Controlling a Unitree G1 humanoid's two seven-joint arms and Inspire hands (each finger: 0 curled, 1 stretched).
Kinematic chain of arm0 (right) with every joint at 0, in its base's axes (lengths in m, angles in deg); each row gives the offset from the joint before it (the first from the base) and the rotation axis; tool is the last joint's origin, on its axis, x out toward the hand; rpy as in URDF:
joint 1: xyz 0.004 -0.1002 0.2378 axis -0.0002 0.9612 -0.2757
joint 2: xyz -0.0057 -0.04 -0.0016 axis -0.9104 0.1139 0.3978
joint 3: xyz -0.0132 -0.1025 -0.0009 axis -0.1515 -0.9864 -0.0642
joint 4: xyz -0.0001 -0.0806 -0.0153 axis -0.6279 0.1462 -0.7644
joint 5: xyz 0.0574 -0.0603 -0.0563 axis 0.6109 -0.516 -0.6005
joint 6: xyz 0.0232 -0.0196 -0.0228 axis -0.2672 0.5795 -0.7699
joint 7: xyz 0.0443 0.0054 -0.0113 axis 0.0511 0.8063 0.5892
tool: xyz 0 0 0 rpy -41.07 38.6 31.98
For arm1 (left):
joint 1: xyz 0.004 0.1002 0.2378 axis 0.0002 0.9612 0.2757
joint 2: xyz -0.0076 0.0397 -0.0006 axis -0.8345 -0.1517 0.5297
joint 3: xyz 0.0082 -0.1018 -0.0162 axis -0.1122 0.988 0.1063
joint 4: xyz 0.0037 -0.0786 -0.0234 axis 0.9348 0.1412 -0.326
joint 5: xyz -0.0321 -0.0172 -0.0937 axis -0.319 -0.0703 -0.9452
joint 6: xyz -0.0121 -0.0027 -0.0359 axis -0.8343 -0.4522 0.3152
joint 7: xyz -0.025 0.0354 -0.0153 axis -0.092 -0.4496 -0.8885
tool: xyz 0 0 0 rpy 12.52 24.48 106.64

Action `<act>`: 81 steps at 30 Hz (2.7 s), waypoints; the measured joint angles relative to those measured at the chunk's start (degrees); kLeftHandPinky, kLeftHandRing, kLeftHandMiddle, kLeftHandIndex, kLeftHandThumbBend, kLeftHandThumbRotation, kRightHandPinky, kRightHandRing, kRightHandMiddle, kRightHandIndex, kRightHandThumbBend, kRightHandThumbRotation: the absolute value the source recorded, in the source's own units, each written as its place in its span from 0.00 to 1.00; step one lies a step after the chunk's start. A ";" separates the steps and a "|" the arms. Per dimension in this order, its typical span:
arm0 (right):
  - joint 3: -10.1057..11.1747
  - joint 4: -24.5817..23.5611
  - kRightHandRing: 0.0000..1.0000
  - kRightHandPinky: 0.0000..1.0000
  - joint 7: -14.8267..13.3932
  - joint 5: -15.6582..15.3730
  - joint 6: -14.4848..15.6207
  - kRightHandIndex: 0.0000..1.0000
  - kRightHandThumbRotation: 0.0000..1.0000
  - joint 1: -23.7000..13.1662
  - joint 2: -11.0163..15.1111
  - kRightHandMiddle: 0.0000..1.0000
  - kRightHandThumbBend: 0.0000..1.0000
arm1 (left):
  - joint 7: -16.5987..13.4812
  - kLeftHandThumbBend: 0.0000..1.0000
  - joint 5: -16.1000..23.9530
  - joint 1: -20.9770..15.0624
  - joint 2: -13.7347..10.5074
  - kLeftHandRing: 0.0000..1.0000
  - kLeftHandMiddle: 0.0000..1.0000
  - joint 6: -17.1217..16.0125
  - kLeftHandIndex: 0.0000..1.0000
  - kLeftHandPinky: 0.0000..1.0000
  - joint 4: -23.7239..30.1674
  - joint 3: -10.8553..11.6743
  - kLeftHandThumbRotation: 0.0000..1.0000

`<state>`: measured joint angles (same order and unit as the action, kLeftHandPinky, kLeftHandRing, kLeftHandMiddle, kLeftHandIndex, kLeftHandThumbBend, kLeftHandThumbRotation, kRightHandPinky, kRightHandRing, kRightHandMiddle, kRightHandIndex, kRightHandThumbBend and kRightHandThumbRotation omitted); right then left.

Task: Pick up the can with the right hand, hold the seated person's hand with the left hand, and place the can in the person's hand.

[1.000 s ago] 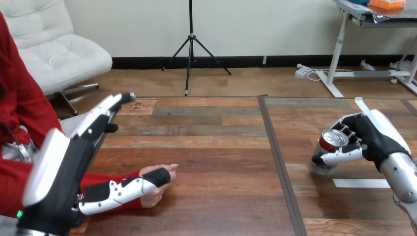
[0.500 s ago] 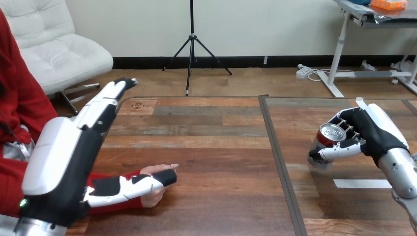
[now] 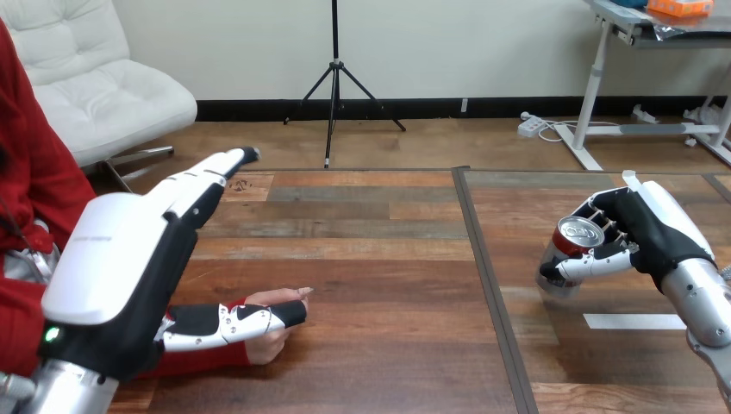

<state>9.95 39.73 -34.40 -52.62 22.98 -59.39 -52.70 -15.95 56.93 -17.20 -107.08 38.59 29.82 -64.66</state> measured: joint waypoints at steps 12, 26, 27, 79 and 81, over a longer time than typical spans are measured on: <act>0.00 -0.24 0.39 0.35 0.03 0.14 -0.30 0.44 0.00 0.00 0.00 0.43 0.85 | -1.75 1.00 5.63 -2.50 -2.87 0.81 0.85 0.17 0.84 0.65 -4.79 -1.21 0.44; 0.01 -0.81 0.41 0.37 0.15 1.00 -0.32 0.44 0.00 0.00 0.00 0.45 0.85 | -3.47 1.00 8.56 -5.03 -6.09 0.84 0.87 0.63 0.86 0.73 -13.06 -4.24 0.42; 0.01 -0.90 0.41 0.37 0.15 1.06 -0.32 0.44 0.00 0.00 0.00 0.45 0.85 | -3.47 1.00 8.68 -5.17 -6.24 0.84 0.87 0.75 0.86 0.73 -13.46 -4.43 0.41; 0.03 -1.63 0.40 0.37 0.19 1.94 -0.45 0.45 0.00 0.00 -0.01 0.44 0.85 | -4.30 1.00 12.63 -13.02 -11.16 0.81 0.84 12.14 0.83 0.76 -29.49 -14.55 0.50; 0.03 -1.63 0.40 0.37 0.19 1.94 -0.45 0.45 0.00 0.00 -0.01 0.44 0.85 | -4.30 1.00 13.02 -13.30 -11.41 0.81 0.84 12.53 0.82 0.76 -30.00 -15.07 0.50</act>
<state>9.98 38.10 -34.22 -50.68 22.53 -59.39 -52.71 -20.25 69.95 -30.50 -118.50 51.12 -0.18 -79.73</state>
